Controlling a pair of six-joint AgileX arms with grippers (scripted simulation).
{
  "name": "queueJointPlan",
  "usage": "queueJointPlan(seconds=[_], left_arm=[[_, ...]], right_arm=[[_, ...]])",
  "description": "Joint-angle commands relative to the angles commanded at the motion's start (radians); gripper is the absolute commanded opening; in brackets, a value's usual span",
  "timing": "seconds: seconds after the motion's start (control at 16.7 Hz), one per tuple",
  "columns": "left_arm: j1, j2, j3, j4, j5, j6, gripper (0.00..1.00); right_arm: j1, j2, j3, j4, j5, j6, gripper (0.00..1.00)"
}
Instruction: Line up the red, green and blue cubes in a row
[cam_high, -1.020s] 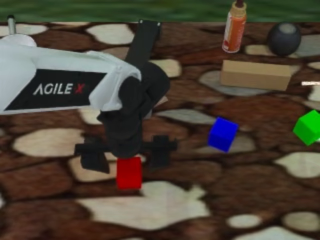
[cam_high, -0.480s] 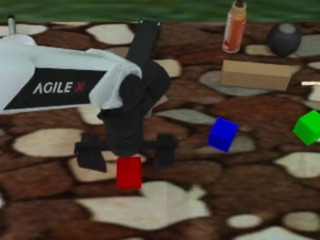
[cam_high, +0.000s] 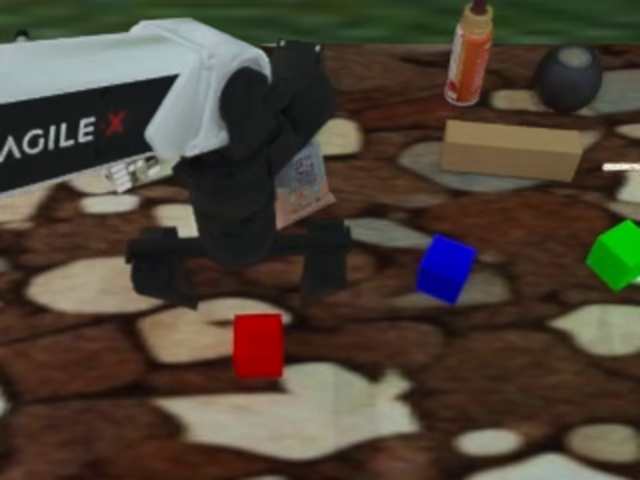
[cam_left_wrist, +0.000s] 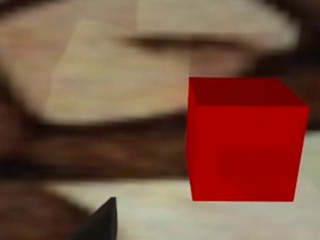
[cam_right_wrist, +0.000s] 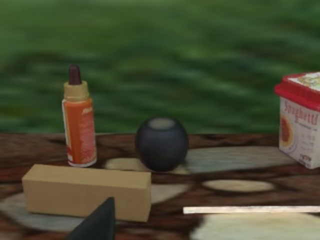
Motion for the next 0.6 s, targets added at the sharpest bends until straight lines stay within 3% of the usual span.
queueJointPlan(seconds=[0.3,0.6], left_arm=[[0.000,-0.006,-0.012,0.009,0.000,0.001,1.00],[0.094,-0.212,-0.185,0.129,-0.008,0.020,1.00]], right_arm=[[0.001,0.010,0.010,-0.007,-0.001,-0.003,1.00],[0.011,0.219,0.209,-0.140,-0.003,-0.063,1.00]])
